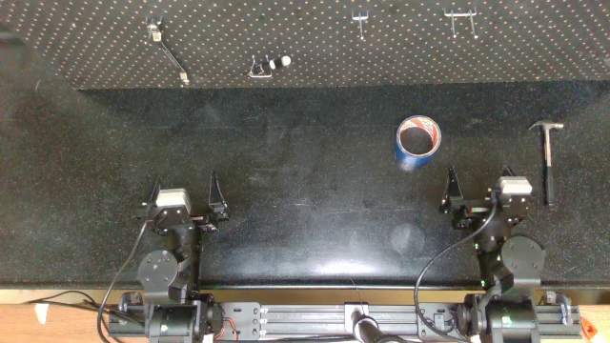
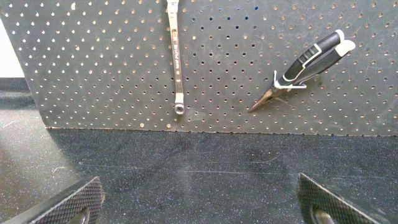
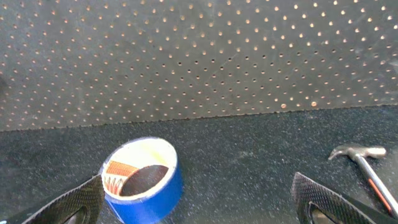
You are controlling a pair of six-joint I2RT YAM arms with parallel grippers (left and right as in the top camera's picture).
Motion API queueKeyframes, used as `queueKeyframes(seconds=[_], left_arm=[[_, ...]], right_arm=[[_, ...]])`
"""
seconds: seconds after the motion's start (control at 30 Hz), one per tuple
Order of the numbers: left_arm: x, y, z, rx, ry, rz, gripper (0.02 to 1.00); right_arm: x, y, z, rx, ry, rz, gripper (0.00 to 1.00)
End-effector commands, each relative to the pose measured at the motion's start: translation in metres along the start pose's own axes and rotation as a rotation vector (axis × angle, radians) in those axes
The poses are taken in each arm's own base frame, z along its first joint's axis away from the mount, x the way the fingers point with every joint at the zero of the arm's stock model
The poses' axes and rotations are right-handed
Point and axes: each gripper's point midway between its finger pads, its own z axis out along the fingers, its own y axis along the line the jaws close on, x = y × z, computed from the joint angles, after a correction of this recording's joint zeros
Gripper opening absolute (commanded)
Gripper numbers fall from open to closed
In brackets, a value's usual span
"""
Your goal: Place Tools Onto Pegboard
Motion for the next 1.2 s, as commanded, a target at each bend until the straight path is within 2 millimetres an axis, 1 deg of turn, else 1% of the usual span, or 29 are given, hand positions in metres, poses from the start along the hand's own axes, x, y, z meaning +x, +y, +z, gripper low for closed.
queueKeyframes(seconds=[0.03,0.07,0.1,0.13,0.2,0.3,0.37,0.43,0.53,0.63,0.73,0.8,0.93,1.07,1.17,1.2], left_arm=[[0.0,-0.003,0.0,0.017,-0.004,0.016,0.998],[0.0,-0.003,0.0,0.017,-0.004,0.016,0.996],[0.0,-0.003,0.0,0.017,-0.004,0.016,0.996],[0.0,-0.003,0.0,0.017,-0.004,0.016,0.996],[0.0,-0.003,0.0,0.017,-0.004,0.016,0.996],[0.0,-0.003,0.0,0.017,-0.004,0.016,0.996],[0.0,-0.003,0.0,0.017,-0.004,0.016,0.996],[0.0,-0.003,0.0,0.017,-0.004,0.016,0.996],[0.0,-0.003,0.0,0.017,-0.004,0.016,0.996],[0.0,-0.003,0.0,0.017,-0.004,0.016,0.996],[0.0,-0.003,0.0,0.017,-0.004,0.016,0.996],[0.0,-0.003,0.0,0.017,-0.004,0.016,0.996],[0.0,-0.003,0.0,0.017,-0.004,0.016,0.993],[0.0,-0.003,0.0,0.017,-0.004,0.016,0.996],[0.0,-0.003,0.0,0.017,-0.004,0.016,0.996],[0.0,-0.003,0.0,0.017,-0.004,0.016,0.998]], right_arm=[[-0.063,0.024,0.005,-0.075,0.008,0.025,0.978],[-0.071,0.035,0.009,-0.12,0.044,0.024,0.978],[-0.072,0.043,0.011,-0.155,0.078,0.024,0.978],[-0.073,0.058,0.018,-0.225,0.145,0.029,0.978],[-0.069,0.081,0.027,-0.323,0.239,0.035,0.978],[-0.054,0.106,0.041,-0.374,0.406,0.043,0.978],[-0.035,0.115,0.05,-0.367,0.552,0.08,0.978],[-0.016,0.117,0.055,-0.343,0.681,0.105,0.978],[0.012,0.115,0.061,-0.301,0.848,0.117,0.978],[0.029,0.114,0.073,-0.271,0.955,0.117,0.978],[0.039,0.113,0.086,-0.248,1.007,0.108,0.978],[0.047,0.107,0.091,-0.186,1.053,0.069,0.978],[0.053,0.103,0.099,-0.13,1.122,0.035,0.976],[0.065,0.095,0.1,-0.069,1.203,-0.012,0.972],[0.076,0.098,0.1,-0.071,1.24,-0.033,0.972],[0.08,0.101,0.099,-0.087,1.249,-0.055,0.972]])
